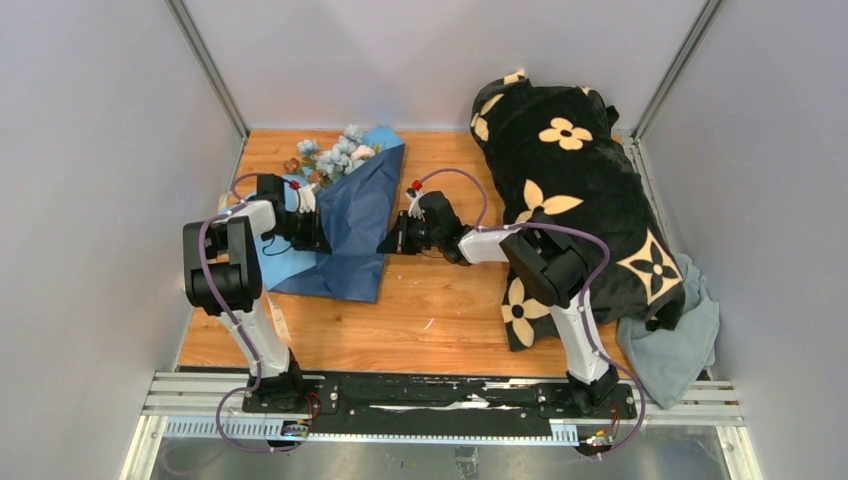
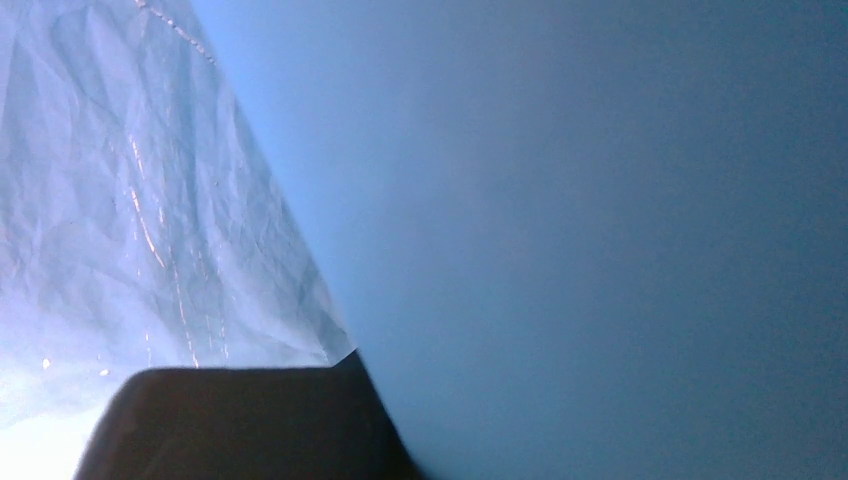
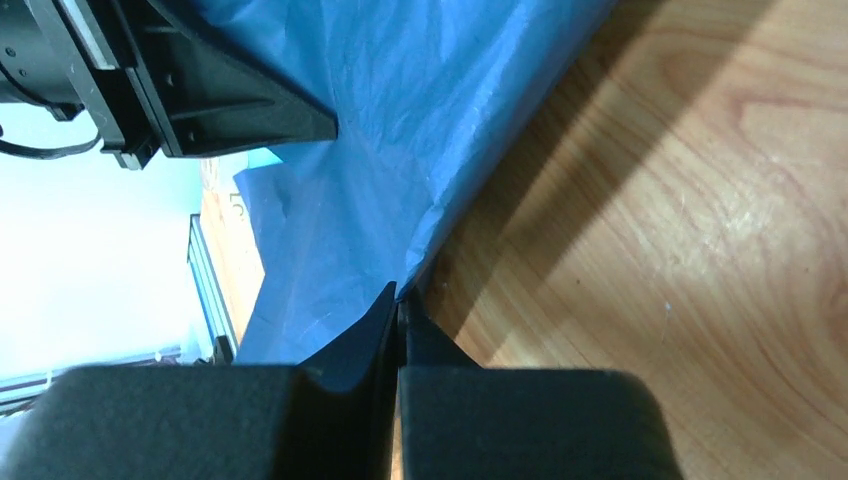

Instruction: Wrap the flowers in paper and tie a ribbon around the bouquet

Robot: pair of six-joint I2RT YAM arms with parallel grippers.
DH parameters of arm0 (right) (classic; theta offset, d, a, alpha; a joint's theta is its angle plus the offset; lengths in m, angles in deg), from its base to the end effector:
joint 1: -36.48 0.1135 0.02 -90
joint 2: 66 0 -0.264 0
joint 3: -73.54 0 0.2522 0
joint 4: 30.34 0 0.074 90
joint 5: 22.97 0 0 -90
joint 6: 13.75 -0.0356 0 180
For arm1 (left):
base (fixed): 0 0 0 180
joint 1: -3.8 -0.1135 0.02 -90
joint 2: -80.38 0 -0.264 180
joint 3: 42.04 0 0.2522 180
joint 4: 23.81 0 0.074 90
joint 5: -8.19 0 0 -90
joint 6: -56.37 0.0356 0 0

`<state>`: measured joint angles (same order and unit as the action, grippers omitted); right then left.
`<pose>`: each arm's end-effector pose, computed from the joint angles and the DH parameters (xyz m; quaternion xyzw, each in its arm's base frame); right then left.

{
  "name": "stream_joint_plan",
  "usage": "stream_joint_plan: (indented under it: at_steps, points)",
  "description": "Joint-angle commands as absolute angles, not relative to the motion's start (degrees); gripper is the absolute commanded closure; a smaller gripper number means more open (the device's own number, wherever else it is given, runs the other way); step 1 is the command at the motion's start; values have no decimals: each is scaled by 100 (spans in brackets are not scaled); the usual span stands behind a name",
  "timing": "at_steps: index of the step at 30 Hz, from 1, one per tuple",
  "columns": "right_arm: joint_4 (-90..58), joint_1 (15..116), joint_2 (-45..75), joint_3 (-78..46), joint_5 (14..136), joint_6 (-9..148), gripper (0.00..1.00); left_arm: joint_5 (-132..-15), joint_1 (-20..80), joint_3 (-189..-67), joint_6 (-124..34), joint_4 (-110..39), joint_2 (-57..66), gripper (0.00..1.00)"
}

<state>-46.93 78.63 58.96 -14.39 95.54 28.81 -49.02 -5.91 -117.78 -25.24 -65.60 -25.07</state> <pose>0.3380 0.3289 0.1412 -0.1036 0.8017 0.5331 0.2498 0.3407 0.0387 0.1444 0.0345 0.9473 -0.2509 0.1961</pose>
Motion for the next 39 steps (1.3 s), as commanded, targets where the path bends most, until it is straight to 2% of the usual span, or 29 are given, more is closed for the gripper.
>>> stream_joint_plan:
  at_steps: [1, 7, 16, 22, 23, 27, 28, 30, 32, 33, 37, 39]
  points:
    - [-4951, 7744, 5605, -1048, 9901, 2807, 100, -6046, -341, -11559, -2228, -7023, -2508, 100]
    - [-4374, 7553, 5106, -499, 10171, 3289, 100, -5849, 312, -11477, -2168, -7117, -2221, 100]
    - [-3976, 7025, 3561, 1584, 9602, 3843, 100, -5029, 1742, -11474, -2312, -7224, -2218, 100]
    - [-3508, 6833, 3133, 1850, 9416, 4166, 99, -4908, 1859, -11354, -2531, -6926, -2146, 100]
    - [-3375, 6807, 3157, 1719, 9418, 4240, 95, -5013, 1853, -11295, -2603, -6852, -2111, 100]
    - [-2311, 6792, 3121, 983, 9229, 4843, 65, -5104, 1717, -10987, -2861, -6551, -1839, 100]
    - [-1996, 6792, 3047, 807, 9041, 5015, 60, -5113, 1664, -10959, -2934, -6518, -1811, 100]
    - [-1442, 6798, 2905, 391, 8619, 5356, 57, -5118, 1550, -10921, -3043, -6484, -1808, 100]
    - [-1249, 6802, 2888, -39, 8433, 5625, 58, -5052, 1492, -10885, -3105, -6467, -1870, 100]
    - [-1290, 6798, 2983, -235, 8514, 5662, 63, -4987, 1484, -10867, -3120, -6477, -1920, 100]
    - [-2052, 6769, 4110, -1239, 10383, 5348, 84, -4686, 1417, -10988, -3103, -6673, -2275, 100]
    - [-2485, 6753, 4753, -1623, 10841, 4981, 92, -4682, 1381, -11018, -3074, -6730, -2399, 100]
